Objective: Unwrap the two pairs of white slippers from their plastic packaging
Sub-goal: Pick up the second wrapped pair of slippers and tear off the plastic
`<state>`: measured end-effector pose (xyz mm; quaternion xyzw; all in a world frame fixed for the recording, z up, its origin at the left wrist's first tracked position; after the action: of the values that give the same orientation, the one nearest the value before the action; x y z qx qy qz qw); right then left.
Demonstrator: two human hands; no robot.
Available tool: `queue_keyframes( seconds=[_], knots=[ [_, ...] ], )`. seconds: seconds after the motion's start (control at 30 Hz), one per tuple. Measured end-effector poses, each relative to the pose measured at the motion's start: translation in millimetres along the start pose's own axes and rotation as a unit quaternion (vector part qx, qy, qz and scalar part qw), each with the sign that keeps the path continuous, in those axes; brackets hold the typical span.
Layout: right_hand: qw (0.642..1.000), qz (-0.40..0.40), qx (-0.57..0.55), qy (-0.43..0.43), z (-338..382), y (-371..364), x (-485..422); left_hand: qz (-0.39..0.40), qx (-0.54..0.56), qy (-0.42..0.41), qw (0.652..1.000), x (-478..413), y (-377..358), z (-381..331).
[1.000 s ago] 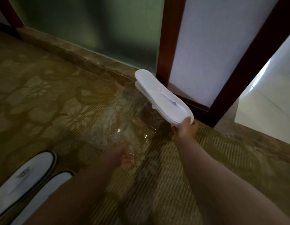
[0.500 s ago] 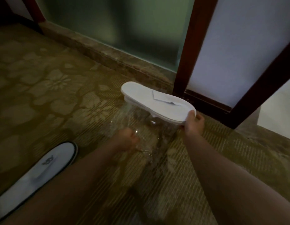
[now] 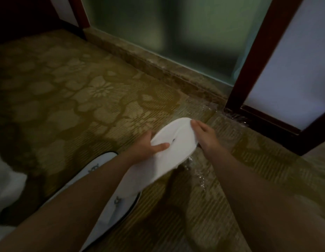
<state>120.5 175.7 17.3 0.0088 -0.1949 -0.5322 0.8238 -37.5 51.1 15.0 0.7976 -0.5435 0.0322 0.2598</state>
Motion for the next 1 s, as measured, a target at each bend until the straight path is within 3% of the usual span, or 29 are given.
queue_keyframes(
  seconds=[0.1, 0.2, 0.3, 0.37, 0.47, 0.63, 0.77, 0.83, 0.93, 1.0],
  knots=[
    [0.999, 0.048, 0.018, 0.001, 4.8, -23.0, 3.5, 0.036, 0.134, 0.108, 0.984, 9.8, 6.3, 26.7],
    [0.999, 0.039, 0.011, -0.004, 9.1, -34.7, 3.0, 0.028, 0.181, 0.133, 0.974, 13.2, 17.0, 39.0],
    [0.998, 0.045, -0.044, -0.032, 10.7, -46.3, 0.6, -0.082, 0.199, 0.074, 0.974, 9.0, 39.9, 37.0],
    [0.995, 0.065, -0.067, -0.039, 11.9, -60.7, 1.0, -0.167, 0.261, 0.071, 0.948, 10.8, 54.7, 42.6],
    [0.992, 0.121, -0.005, -0.040, 7.2, -93.1, 8.4, -0.227, 0.344, 0.092, 0.907, 16.1, 63.3, 53.0],
    [0.989, 0.132, 0.048, -0.048, -8.3, -126.1, 15.3, -0.239, 0.328, 0.068, 0.911, 24.3, 69.8, 66.8],
    [0.987, 0.110, 0.057, -0.102, -42.2, -130.7, 36.6, -0.279, 0.298, 0.145, 0.901, 50.6, 58.8, 95.4],
    [0.982, 0.093, 0.120, -0.114, -56.1, -123.9, 58.8, -0.286, 0.301, 0.168, 0.894, 79.3, 36.3, 107.2],
    [0.974, 0.083, 0.157, -0.138, -65.6, -107.6, 100.4, -0.306, 0.358, 0.232, 0.851, 130.8, 6.0, 119.2],
    [0.970, 0.083, 0.146, -0.178, -69.5, -93.3, 131.2, -0.307, 0.357, 0.269, 0.840, 156.7, 2.7, 119.5]
  ],
)
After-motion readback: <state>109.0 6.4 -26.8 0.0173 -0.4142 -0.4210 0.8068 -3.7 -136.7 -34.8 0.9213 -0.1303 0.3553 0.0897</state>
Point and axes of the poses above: each hand's wrist, its own x-axis away from the middle knuckle, its own y-axis out of the back of the hand, z = x × y, the point moved 9 cm from there along -x, towards the middle knuckle, and after that the axes turned 11 degrees about x, right-handed, at the moved point
